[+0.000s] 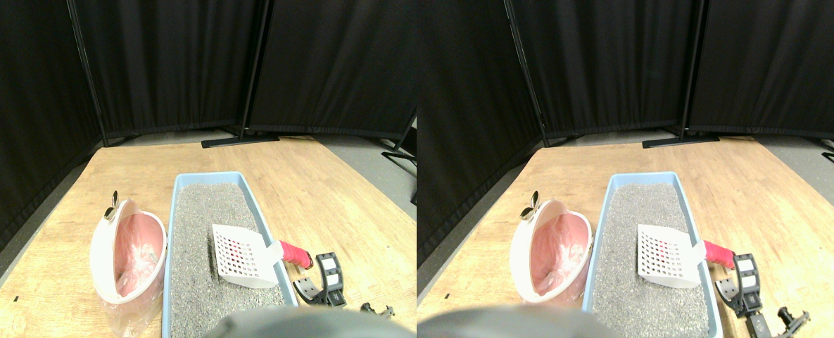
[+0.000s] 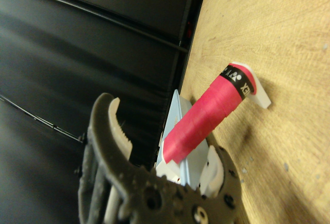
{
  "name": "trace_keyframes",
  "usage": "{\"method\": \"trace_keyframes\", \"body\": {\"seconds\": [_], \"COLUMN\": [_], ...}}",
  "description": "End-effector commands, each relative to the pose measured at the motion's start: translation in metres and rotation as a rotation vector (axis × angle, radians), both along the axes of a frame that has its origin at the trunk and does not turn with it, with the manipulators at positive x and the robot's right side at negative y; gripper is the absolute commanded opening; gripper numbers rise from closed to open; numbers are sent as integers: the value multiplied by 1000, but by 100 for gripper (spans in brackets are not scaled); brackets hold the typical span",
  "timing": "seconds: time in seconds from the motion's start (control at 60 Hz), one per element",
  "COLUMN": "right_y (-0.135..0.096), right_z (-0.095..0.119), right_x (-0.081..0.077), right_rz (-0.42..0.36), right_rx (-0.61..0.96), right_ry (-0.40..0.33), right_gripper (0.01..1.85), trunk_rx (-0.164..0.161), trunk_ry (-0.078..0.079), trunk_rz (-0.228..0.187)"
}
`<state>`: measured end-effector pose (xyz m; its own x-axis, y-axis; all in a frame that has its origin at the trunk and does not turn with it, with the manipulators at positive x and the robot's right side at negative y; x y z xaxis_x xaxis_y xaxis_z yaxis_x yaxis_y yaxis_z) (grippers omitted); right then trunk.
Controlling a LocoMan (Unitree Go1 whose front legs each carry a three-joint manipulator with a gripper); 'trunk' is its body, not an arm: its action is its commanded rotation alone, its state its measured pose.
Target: Scoop (unimanual)
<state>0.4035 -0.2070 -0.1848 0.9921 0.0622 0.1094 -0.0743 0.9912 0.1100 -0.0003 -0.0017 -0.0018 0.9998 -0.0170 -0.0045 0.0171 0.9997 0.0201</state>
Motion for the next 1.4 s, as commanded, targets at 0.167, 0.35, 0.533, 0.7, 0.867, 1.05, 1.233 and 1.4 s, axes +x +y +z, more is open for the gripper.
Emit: {"method": "trace_keyframes", "body": {"seconds": [0.167, 0.35, 0.533, 0.7, 0.867, 1.05, 1.233, 1.4], "right_y": [-1, -1, -4, -7, -9, -8, -6, -4], "right_z": [-3, -12, -21, -25, -24, -23, -27, -32], "right_x": [11, 21, 31, 39, 47, 53, 59, 63], "right_rz": [-7, -16, -39, -43, -48, -58, -75, -59], "right_rx": [11, 43, 43, 57, 62, 74, 102, 125], "right_ry": [17, 61, 97, 116, 124, 129, 164, 172], "right_gripper": [97, 98, 97, 98, 97, 98, 100, 99], "trunk_rx": [-12, -15, -12, -11, -10, -12, -16, -18], "trunk_ry": [2, 6, 12, 13, 16, 19, 20, 20], "trunk_rz": [10, 12, 8, 6, 3, 3, 8, 13]}}
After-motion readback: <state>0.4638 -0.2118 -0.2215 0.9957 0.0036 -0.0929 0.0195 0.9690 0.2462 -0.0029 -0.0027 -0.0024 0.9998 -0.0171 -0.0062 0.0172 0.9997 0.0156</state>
